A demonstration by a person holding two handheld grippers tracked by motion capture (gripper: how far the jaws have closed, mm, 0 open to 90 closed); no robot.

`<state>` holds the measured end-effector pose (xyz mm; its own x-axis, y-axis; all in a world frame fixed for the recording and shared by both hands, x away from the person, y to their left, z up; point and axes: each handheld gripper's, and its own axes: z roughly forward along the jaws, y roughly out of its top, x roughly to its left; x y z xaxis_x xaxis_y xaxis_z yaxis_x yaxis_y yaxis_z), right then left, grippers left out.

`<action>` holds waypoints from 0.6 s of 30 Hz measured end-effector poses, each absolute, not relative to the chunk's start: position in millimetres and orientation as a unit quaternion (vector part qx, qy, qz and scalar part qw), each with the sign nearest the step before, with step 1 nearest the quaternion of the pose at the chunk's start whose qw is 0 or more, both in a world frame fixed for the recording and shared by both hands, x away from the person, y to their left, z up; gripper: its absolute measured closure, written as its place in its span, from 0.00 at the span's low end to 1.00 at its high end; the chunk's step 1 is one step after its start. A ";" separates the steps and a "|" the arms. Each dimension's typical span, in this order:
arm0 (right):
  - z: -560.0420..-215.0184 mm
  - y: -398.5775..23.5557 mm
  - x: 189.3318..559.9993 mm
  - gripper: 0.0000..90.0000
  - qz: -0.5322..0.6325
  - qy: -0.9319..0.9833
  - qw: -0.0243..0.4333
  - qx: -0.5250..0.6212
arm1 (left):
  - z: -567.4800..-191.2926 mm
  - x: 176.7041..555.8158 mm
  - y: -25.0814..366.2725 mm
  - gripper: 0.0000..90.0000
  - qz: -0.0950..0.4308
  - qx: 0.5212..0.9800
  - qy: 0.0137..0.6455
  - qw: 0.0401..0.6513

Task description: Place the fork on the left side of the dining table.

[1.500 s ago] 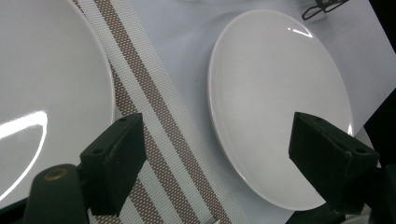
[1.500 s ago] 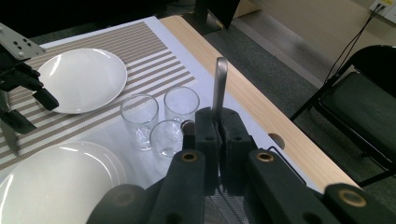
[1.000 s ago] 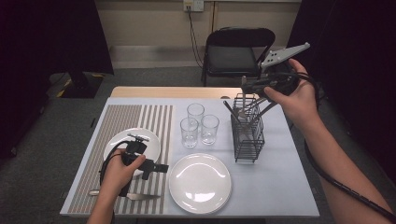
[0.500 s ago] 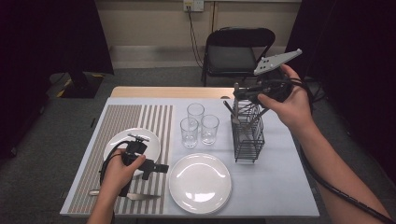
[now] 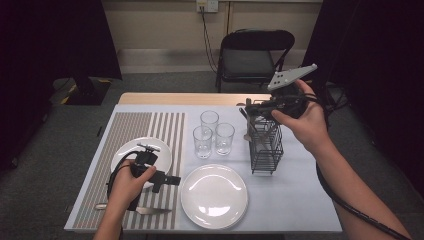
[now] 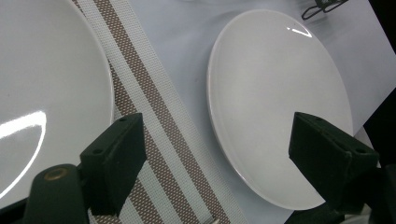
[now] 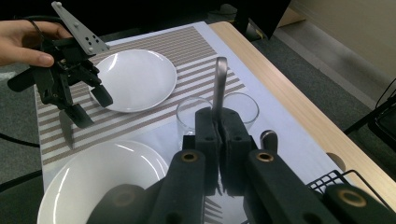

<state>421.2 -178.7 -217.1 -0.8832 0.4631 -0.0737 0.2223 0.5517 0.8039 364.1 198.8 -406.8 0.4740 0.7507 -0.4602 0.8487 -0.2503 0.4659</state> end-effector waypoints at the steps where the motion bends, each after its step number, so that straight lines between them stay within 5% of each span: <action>1: -217.8 -178.9 420.8 0.98 0.431 0.870 0.140 0.197 | -406.9 364.1 198.7 0.21 -0.071 0.788 0.508 0.341; 18: -235.3 -180.0 412.8 0.98 0.441 0.868 0.123 0.193 | -408.2 364.8 198.4 0.21 -0.073 0.790 0.507 0.337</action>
